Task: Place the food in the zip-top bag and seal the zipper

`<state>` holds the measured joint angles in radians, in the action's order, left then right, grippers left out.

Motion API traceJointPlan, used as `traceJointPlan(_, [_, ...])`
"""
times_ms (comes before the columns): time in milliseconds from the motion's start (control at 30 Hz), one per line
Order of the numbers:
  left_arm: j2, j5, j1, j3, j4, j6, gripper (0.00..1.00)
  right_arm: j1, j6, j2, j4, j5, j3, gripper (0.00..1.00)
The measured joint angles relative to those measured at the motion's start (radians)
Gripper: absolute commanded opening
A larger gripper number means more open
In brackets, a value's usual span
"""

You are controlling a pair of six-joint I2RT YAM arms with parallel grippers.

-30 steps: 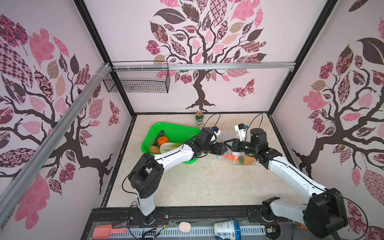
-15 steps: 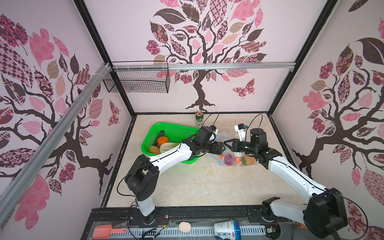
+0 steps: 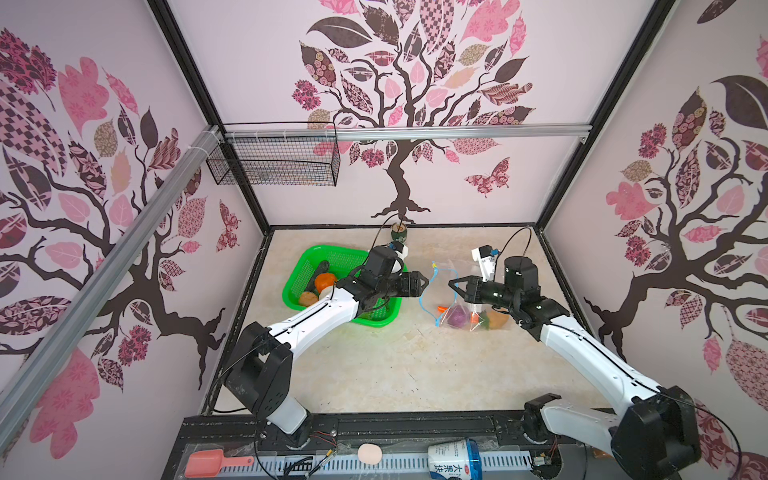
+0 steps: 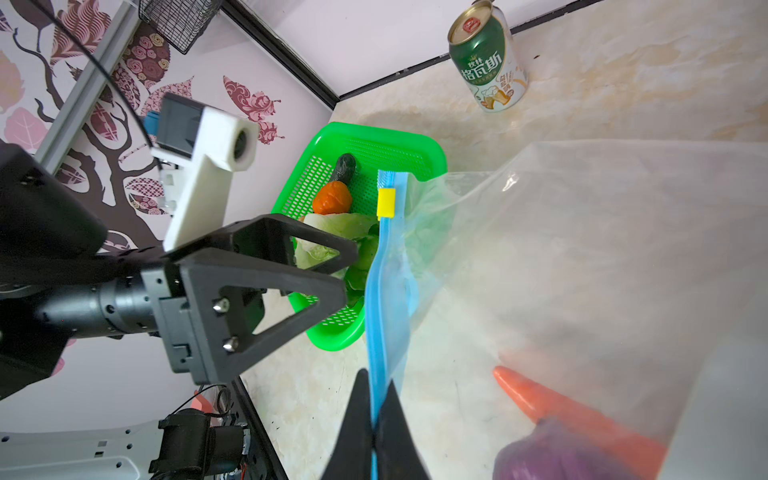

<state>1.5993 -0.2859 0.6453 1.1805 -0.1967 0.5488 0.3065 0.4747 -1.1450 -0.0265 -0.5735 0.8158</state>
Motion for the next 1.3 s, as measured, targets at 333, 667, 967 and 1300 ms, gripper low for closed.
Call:
traceJointPlan(333, [0.111, -0.105, 0.03, 0.0, 0.054, 0.034, 0.5, 0.001, -0.001, 0.008, 0.0, 0.002, 0.002, 0.0])
traceJointPlan(667, [0.143, -0.122, 0.044, 0.0, 0.054, 0.042, 0.22, 0.001, -0.003, 0.008, -0.001, 0.008, 0.002, 0.0])
traceJointPlan(967, [0.118, -0.054, 0.045, 0.005, -0.025, 0.016, 0.0, 0.001, -0.031, 0.008, -0.055, 0.093, 0.017, 0.0])
traceJointPlan(1300, [-0.039, 0.002, 0.048, 0.119, -0.12, -0.003, 0.0, 0.001, -0.05, 0.011, -0.116, 0.185, 0.137, 0.0])
